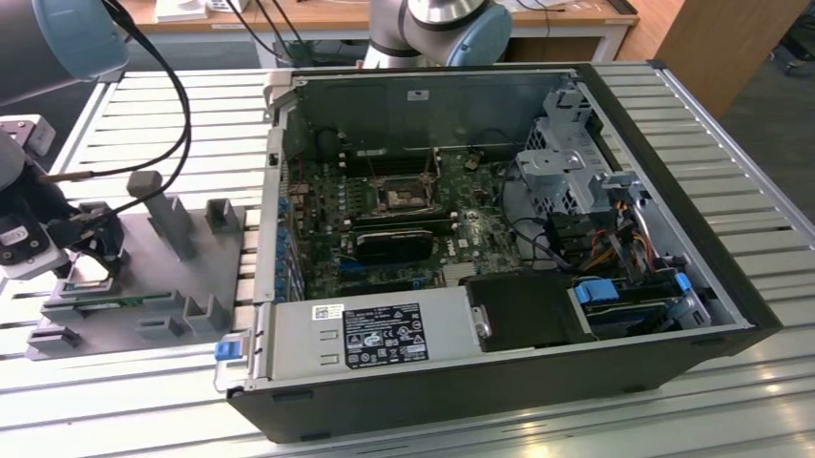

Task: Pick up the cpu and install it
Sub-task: 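Pick up the cpu and move it towards the insertion slot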

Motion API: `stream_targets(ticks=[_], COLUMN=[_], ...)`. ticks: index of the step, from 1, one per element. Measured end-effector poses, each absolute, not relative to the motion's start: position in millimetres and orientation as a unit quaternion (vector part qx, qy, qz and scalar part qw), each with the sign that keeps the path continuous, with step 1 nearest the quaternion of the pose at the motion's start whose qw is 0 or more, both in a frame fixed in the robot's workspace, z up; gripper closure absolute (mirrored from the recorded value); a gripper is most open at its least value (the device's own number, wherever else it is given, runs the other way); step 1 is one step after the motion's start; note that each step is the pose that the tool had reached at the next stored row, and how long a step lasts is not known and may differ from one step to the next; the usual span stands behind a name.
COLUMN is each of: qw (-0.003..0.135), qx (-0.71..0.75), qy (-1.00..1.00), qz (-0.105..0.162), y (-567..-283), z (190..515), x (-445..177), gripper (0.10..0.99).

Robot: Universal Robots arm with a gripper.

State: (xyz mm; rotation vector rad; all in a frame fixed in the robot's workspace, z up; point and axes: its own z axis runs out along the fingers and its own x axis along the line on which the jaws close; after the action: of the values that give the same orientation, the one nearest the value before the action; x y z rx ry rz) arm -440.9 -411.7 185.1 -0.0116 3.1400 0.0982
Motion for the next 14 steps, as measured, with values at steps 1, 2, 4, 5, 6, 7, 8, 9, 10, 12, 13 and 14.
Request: stream_targets(ticks=[1,2,4,5,6,7,8,9,10,12,13,14], qw=[0.0,0.0,0.0,0.0,0.0,0.0,0.0,0.0,0.0,0.0,0.0,0.0], qx=[-0.004,-0.004,-0.004,-0.004,-0.004,-0.004,-0.004,-0.004,-0.004,-0.004,-0.004,-0.004], qy=[1.0,1.0,1.0,1.0,1.0,1.0,1.0,1.0,1.0,1.0,1.0,1.0], qz=[0.031,0.031,0.031,0.031,0.031,0.031,0.031,0.031,0.031,0.031,0.031,0.031], y=[-411.7,-411.7,-411.7,-411.7,-411.6,-411.6,-411.6,-411.7,-411.7,-411.7,-411.7,-411.7], z=[184.9,184.8,184.9,184.9,185.1,185.5,186.2,187.2,188.4,191.6,193.5,195.4], x=[-440.9,-440.9,-440.9,-440.9,-440.9,-440.8,-440.8,-440.8,-440.8,-440.8,-440.8,-440.8], gripper=[0.475,0.475,0.49,0.549,0.553,0.553,0.553,0.553,0.553,0.553,0.553,0.553])
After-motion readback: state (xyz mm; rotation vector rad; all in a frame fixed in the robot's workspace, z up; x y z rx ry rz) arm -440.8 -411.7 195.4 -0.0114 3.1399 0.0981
